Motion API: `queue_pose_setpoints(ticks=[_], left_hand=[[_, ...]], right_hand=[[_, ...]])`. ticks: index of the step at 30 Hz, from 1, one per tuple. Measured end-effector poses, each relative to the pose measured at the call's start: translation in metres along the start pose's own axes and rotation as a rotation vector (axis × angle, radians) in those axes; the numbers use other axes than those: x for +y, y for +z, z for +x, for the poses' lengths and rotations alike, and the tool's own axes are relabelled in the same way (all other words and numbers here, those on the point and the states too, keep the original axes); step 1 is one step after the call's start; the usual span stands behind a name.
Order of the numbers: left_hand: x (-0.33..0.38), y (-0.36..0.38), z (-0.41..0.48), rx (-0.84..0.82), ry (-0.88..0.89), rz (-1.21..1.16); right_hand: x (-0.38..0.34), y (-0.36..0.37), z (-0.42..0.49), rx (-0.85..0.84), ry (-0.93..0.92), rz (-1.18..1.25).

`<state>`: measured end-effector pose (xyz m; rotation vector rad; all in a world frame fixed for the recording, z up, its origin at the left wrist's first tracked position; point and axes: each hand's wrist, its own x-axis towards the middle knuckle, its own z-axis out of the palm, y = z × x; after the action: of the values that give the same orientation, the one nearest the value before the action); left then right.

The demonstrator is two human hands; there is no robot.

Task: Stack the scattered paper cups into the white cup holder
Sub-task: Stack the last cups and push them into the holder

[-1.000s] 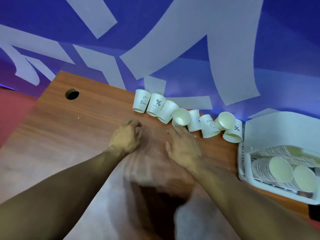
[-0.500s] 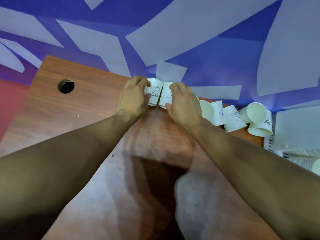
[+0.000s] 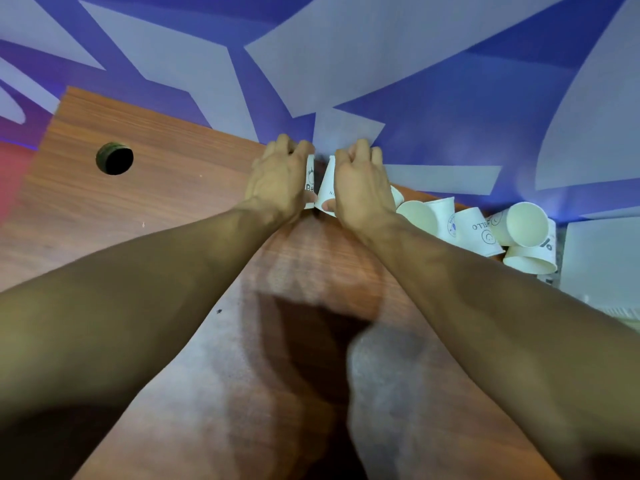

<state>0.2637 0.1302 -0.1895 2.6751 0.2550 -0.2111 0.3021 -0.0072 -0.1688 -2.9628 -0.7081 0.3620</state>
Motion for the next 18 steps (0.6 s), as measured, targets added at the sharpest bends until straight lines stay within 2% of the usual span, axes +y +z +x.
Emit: queue_pose_setpoints(ticks=[5, 10, 18], left_hand=[[0.012, 0.011, -0.035, 0.09, 0.01, 0.028], [0.017, 0.001, -0.069, 0.027, 0.006, 0.159], [0.052, -0.045, -0.114, 0.192, 0.122, 0.276]], right_hand=[[-0.01, 0.015, -0.023, -0.015, -0.081, 0.02], [-0.013, 0.006, -0.057, 0.002, -0.146, -0.006], [-0.013, -0.047, -0.118, 0.282, -0.218, -0.001]])
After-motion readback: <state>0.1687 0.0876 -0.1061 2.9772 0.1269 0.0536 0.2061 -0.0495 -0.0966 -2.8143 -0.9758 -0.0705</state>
